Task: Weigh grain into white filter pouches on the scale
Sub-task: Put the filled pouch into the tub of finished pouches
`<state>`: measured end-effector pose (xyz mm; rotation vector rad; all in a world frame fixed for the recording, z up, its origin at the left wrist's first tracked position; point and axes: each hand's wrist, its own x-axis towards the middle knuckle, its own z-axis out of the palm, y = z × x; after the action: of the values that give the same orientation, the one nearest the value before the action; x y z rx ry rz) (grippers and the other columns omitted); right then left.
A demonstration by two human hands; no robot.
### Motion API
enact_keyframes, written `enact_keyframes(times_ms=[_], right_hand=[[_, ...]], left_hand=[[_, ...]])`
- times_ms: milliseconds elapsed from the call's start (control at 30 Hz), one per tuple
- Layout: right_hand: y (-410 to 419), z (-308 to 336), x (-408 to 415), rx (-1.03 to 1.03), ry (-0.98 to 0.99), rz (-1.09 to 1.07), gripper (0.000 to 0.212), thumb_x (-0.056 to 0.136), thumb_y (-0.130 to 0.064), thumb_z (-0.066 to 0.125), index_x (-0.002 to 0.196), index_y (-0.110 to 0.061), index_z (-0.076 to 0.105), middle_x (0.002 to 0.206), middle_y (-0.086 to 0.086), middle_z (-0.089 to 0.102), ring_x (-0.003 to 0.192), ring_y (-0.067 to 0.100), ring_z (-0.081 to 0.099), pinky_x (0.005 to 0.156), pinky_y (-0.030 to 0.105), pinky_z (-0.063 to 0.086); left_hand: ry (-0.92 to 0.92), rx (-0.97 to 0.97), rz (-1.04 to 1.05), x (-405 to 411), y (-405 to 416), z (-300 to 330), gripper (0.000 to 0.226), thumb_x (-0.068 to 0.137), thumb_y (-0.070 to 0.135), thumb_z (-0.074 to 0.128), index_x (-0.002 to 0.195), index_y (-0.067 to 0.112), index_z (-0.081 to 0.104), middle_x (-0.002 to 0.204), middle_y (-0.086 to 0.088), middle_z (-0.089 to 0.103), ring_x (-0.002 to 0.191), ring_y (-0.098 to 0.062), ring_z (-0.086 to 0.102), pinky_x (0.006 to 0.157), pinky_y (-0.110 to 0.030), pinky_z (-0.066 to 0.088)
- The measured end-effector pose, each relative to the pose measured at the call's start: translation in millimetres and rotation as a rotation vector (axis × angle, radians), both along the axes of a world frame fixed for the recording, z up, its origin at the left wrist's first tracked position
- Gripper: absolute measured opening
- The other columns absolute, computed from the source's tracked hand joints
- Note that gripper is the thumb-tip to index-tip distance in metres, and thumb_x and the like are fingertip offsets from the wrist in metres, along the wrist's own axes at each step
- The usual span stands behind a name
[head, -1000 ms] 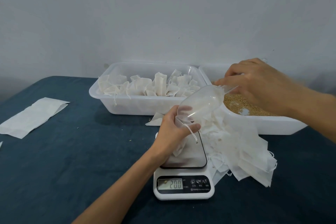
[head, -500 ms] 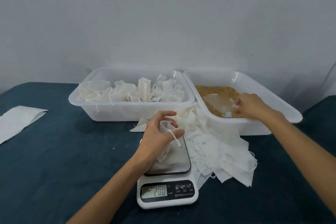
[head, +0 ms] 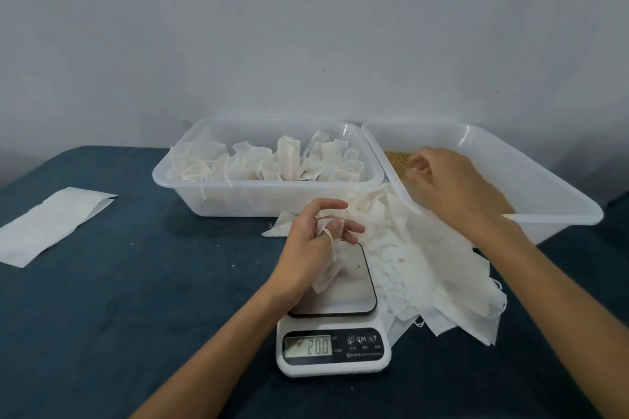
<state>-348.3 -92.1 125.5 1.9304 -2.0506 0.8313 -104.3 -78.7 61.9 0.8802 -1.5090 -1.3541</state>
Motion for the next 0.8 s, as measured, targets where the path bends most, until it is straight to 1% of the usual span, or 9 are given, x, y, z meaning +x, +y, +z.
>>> enact_keyframes(times_ms=[133, 233, 300, 400, 467, 567, 633, 700, 800], right_hand=[[14, 0, 45, -0.141, -0.138, 0.174, 0.015, 0.096, -0.022, 0.063, 0.109, -0.019, 0.069, 0.096, -0.006, 0.069, 0.089, 0.014, 0.064, 0.081, 0.033, 0.051], [20, -8, 61, -0.208, -0.266, 0.245, 0.011, 0.096, -0.018, 0.065, 0.105, -0.019, 0.071, 0.09, -0.011, 0.069, 0.082, 0.005, 0.063, 0.076, 0.021, 0.049], [23, -19, 68, -0.233, -0.346, 0.291, 0.01, 0.096, -0.015, 0.066, 0.102, -0.019, 0.072, 0.088, -0.013, 0.069, 0.083, 0.003, 0.063, 0.075, 0.015, 0.048], [27, -41, 76, -0.249, -0.441, 0.357, 0.012, 0.095, -0.01, 0.067, 0.101, -0.019, 0.072, 0.087, -0.014, 0.069, 0.085, 0.005, 0.065, 0.076, 0.013, 0.048], [28, -52, 80, -0.262, -0.484, 0.382, 0.014, 0.094, -0.008, 0.067, 0.101, -0.018, 0.073, 0.085, -0.014, 0.07, 0.084, 0.005, 0.066, 0.076, 0.012, 0.048], [27, -58, 81, -0.258, -0.54, 0.407, 0.015, 0.094, -0.007, 0.067, 0.101, -0.019, 0.073, 0.084, -0.017, 0.07, 0.084, 0.004, 0.066, 0.075, 0.008, 0.046], [27, -59, 78, -0.251, -0.554, 0.413, 0.015, 0.094, -0.008, 0.067, 0.102, -0.02, 0.073, 0.086, -0.018, 0.07, 0.085, 0.004, 0.067, 0.075, 0.007, 0.045], [28, -61, 74, -0.241, -0.563, 0.407, 0.016, 0.095, -0.008, 0.067, 0.102, -0.021, 0.073, 0.087, -0.018, 0.07, 0.086, 0.004, 0.066, 0.075, 0.007, 0.044], [29, -63, 71, -0.232, -0.58, 0.395, 0.018, 0.095, -0.008, 0.066, 0.103, -0.022, 0.073, 0.086, -0.019, 0.07, 0.086, 0.004, 0.067, 0.076, 0.007, 0.044]], left_hand=[[0.094, -0.038, -0.01, 6, -3, 5, 0.021, 0.11, 0.001, 0.045, 0.125, 0.009, 0.058, 0.102, -0.01, 0.08, 0.081, -0.019, 0.073, 0.082, -0.033, 0.058], [0.143, -0.062, -0.006, 11, -6, 10, 0.021, 0.11, 0.003, 0.046, 0.127, 0.007, 0.057, 0.105, -0.011, 0.08, 0.08, -0.02, 0.073, 0.08, -0.03, 0.06], [0.181, -0.066, 0.009, 16, -9, 15, 0.021, 0.11, 0.004, 0.046, 0.128, 0.006, 0.057, 0.107, -0.013, 0.079, 0.082, -0.021, 0.073, 0.077, -0.034, 0.06], [0.229, -0.063, 0.036, 25, -18, 27, 0.021, 0.11, 0.008, 0.048, 0.127, 0.01, 0.06, 0.11, -0.014, 0.078, 0.088, -0.024, 0.073, 0.077, -0.044, 0.061], [0.246, -0.079, 0.057, 27, -29, 41, 0.02, 0.11, 0.009, 0.049, 0.124, 0.014, 0.063, 0.109, -0.012, 0.078, 0.09, -0.023, 0.073, 0.079, -0.041, 0.062], [0.226, -0.167, 0.101, 21, -59, 73, 0.021, 0.11, 0.004, 0.047, 0.119, 0.012, 0.064, 0.101, -0.007, 0.08, 0.087, -0.02, 0.072, 0.084, -0.036, 0.061], [0.206, -0.204, 0.181, 10, -84, 97, 0.027, 0.108, -0.002, 0.043, 0.114, 0.011, 0.065, 0.09, -0.003, 0.078, 0.08, -0.019, 0.07, 0.08, -0.034, 0.058], [0.197, -0.217, 0.295, 3, -111, 118, 0.033, 0.105, -0.008, 0.037, 0.111, 0.009, 0.065, 0.082, -0.004, 0.072, 0.073, -0.019, 0.067, 0.076, -0.032, 0.054], [0.205, -0.17, 0.414, 9, -144, 135, 0.04, 0.096, -0.016, 0.031, 0.108, 0.005, 0.063, 0.075, -0.005, 0.061, 0.065, -0.019, 0.059, 0.067, -0.029, 0.049]])
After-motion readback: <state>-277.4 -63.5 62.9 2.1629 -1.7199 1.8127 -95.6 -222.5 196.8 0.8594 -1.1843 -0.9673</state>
